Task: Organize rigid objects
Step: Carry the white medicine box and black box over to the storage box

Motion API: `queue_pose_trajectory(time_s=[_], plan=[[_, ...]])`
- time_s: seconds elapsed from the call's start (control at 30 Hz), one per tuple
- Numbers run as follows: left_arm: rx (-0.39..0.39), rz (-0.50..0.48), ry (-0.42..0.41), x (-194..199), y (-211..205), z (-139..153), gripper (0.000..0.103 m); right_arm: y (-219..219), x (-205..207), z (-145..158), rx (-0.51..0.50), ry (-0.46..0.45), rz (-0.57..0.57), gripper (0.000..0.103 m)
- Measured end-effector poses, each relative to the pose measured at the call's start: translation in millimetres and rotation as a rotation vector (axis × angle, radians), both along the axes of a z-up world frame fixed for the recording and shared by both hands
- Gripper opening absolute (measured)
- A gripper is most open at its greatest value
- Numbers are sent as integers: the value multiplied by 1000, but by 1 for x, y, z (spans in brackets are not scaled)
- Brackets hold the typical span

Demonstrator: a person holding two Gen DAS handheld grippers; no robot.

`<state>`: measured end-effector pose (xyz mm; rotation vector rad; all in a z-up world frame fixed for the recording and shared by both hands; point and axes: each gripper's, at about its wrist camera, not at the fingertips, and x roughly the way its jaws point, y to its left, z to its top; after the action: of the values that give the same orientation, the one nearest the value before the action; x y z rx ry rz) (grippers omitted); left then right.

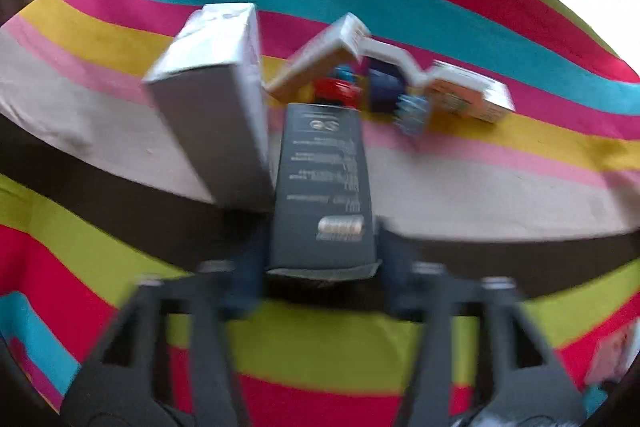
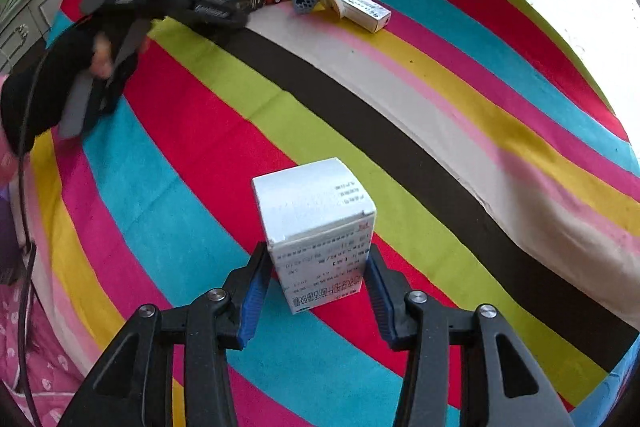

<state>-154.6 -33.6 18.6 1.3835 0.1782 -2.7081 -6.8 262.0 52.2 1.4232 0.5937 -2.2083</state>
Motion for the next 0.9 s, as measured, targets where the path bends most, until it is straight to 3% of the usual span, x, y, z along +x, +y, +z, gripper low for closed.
queue_pose_trajectory(time_s=[0.07,0.17,0.27,0.37,0.4,0.43,0.5,0.7,0.8,0.87,0.9], plan=[[86,-12,33,28,6,7,43,-5,-6,0,-9,9,-1,48],[129,-34,74,74,17,14,43,-7,-16,-1,-76,24,-17,48],[172,-47,66,94,17,9,43,-4,-30,-10,-179,22,-69,48],[144,-35,39,84,20,5,46,0,-39,-25,-292,36,-114,49],[143,-32,42,79,20,6,51,2,-38,-29,-307,44,-131,49],[138,-28,42,74,20,7,64,3,-34,-28,-328,81,-135,55],[110,-10,39,68,21,5,74,6,-30,-29,-352,102,-150,59],[19,-3,46,62,26,-2,75,-1,-35,-29,-349,123,-165,67],[3,-8,45,61,28,-2,72,-11,-42,-32,-316,147,-157,68],[0,-17,48,63,27,-1,46,-16,-45,-32,-309,149,-148,68],[-1,-23,42,65,27,1,43,-17,-44,-32,-313,148,-133,52]])
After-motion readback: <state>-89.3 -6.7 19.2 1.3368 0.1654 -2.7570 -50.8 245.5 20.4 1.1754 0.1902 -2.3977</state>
